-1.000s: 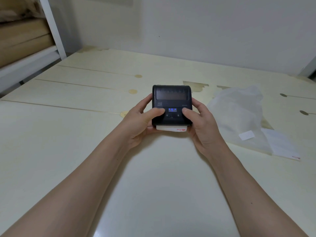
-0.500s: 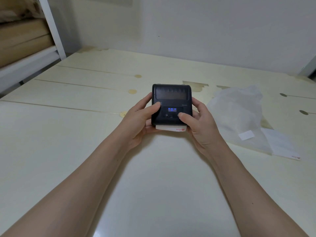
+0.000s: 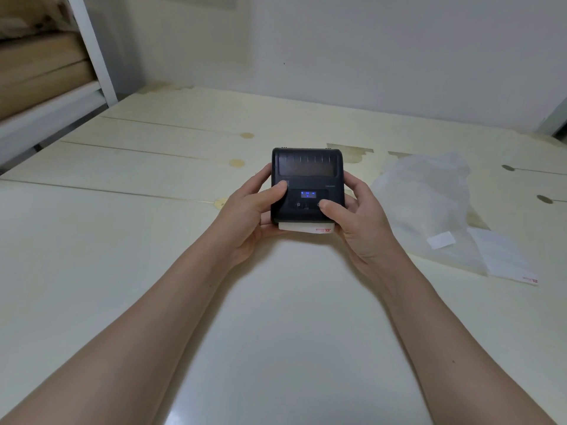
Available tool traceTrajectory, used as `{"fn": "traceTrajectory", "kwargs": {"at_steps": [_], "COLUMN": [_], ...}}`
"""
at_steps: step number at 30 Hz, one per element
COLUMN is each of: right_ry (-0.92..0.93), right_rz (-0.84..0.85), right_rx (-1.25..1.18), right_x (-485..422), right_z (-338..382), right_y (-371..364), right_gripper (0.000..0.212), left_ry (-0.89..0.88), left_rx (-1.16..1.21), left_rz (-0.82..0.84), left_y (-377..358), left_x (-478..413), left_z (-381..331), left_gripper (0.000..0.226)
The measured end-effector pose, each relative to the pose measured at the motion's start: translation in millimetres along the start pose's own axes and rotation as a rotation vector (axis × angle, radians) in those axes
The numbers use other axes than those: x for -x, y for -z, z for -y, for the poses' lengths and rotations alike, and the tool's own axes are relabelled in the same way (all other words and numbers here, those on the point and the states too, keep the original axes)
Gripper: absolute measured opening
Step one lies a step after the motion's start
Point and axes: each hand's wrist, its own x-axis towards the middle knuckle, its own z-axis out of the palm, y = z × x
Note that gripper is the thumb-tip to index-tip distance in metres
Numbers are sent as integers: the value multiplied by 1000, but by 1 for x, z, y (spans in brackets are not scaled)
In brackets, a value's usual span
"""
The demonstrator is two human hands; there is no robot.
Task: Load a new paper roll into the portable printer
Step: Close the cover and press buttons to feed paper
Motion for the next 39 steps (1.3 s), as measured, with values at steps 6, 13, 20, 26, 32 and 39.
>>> {"fn": "traceTrajectory", "kwargs": {"at_steps": [6, 13, 20, 26, 32, 39], "right_ry": [-13, -8, -16, -15, -23, -71], "right_rz": [4, 3, 9, 68, 116, 23], "right_rx": [-24, -34, -29, -112, -54, 153], "right_x": [0, 0, 2, 1, 4, 6], "right_z": [1, 1, 2, 6, 11, 8], "right_y": [1, 1, 2, -2, -3, -6], "right_gripper": [64, 64, 57, 45, 51, 58], "left_ry": [-4, -2, -10, -14, -45, -49], "left_rx": [14, 31, 19, 37, 51, 96], "left_rz": [-27, -42, -29, -80, -130, -264], "left_y": [0, 0, -1, -2, -2, 3], "left_x": [-1, -1, 1, 1, 2, 0], "left_z": [2, 2, 1, 1, -3, -3], "left_gripper": [49, 52, 50, 53, 48, 56]}}
